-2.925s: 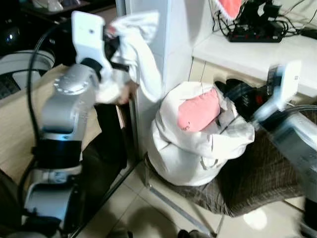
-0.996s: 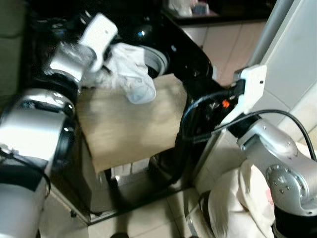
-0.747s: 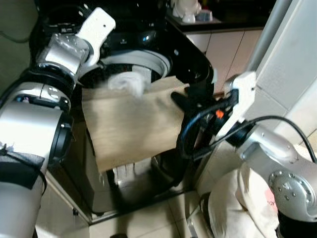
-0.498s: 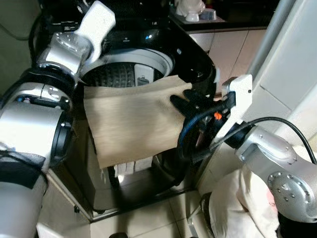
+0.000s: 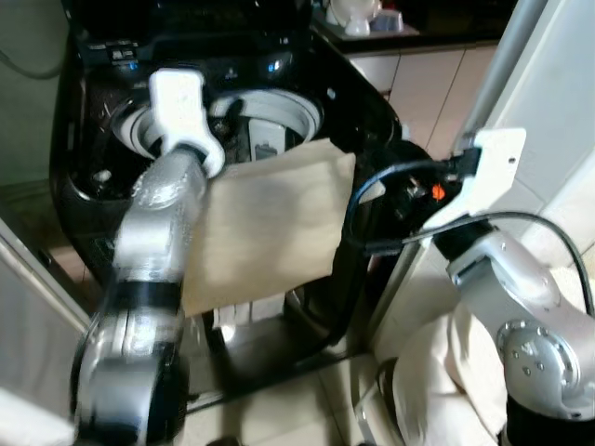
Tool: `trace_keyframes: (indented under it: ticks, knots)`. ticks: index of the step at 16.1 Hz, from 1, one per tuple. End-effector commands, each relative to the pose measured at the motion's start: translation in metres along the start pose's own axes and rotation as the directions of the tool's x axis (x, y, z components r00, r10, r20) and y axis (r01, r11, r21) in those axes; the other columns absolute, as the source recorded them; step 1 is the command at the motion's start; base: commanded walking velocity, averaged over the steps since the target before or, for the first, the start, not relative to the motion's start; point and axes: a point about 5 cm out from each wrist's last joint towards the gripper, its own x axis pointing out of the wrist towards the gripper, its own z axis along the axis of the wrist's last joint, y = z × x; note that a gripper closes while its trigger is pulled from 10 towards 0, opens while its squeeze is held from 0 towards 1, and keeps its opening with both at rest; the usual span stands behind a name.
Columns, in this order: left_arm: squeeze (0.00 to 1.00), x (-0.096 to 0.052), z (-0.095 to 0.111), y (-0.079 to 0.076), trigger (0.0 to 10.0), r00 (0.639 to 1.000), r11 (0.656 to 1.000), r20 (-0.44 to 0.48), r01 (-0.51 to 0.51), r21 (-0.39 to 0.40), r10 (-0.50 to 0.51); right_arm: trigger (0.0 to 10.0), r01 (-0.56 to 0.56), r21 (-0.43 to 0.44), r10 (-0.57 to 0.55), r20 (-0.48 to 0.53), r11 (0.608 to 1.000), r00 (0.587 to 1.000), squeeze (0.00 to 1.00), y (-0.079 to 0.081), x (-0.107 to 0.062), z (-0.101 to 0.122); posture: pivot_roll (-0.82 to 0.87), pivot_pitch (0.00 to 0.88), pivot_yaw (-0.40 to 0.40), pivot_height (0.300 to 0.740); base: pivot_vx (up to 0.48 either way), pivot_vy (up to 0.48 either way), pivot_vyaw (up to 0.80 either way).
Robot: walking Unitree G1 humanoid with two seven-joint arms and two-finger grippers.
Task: Clothes washing
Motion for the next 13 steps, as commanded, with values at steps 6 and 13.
trace_keyframes:
  ticks: [6, 13]
  knots:
    - [0.00, -0.023, 0.011, -0.020, 10.0, 0.999, 0.990, -0.005, 0.054, 0.128, -0.054, 10.0, -0.020, 0.004, 0.020, 0.008, 1.000, 1.000, 0.00, 0.002, 0.007, -0.004, 0.00, 0.000, -0.016, 0.740, -0.427, 0.000, 0.00]
    - [0.00, -0.037, 0.004, -0.034, 10.0, 0.992, 0.982, -0.077, 0.112, 0.155, -0.101, 10.0, 0.025, -0.003, -0.025, -0.009, 1.000, 1.000, 0.00, -0.007, 0.002, -0.012, -0.01, 0.000, 0.008, 0.740, -0.319, 0.000, 0.57]
